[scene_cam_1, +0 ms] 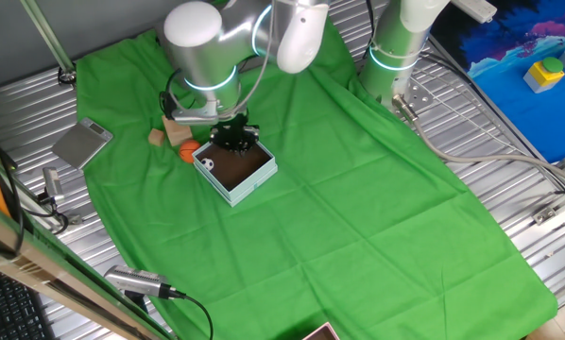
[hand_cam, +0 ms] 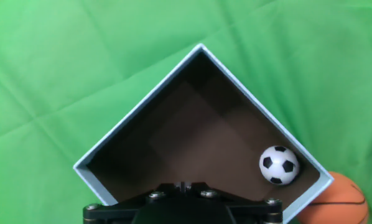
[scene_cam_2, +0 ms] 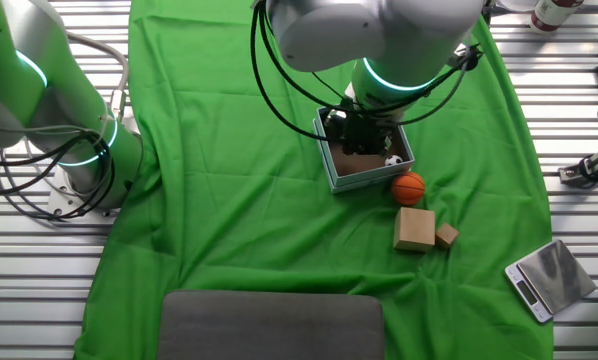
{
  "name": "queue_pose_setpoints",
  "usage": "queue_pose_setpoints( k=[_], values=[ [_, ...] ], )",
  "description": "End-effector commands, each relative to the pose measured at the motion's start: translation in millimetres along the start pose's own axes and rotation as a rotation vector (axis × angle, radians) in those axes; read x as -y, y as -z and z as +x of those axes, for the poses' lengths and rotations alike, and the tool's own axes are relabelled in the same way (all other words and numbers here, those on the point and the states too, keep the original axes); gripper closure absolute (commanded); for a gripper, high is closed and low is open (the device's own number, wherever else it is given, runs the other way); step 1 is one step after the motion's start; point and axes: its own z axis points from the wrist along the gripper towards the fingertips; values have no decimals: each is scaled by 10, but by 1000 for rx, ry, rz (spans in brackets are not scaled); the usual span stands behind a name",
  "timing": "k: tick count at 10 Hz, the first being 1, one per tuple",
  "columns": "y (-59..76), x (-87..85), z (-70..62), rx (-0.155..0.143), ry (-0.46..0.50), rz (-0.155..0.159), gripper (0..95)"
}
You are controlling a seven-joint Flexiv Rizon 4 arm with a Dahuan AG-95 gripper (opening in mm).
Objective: Take everything out of the gift box
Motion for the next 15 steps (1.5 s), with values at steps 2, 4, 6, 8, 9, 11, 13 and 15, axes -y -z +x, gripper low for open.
queue_pose_setpoints(
  k=[2,4,6,8,9,11,13,15],
  values=[
    [5,-8,-3,-11,-7,2,950],
    [5,-8,-3,-12,-22,3,950],
    [5,-8,-3,-20,-29,9,950],
    [188,-44,-3,-5,-21,0,950],
    [252,-53,-1,-5,-25,-1,950],
    [760,-179,-55,-18,-54,-3,950],
    [1002,-143,-103,-18,-55,-9,950],
    [1074,-148,-165,-17,-66,-7,950]
  ],
)
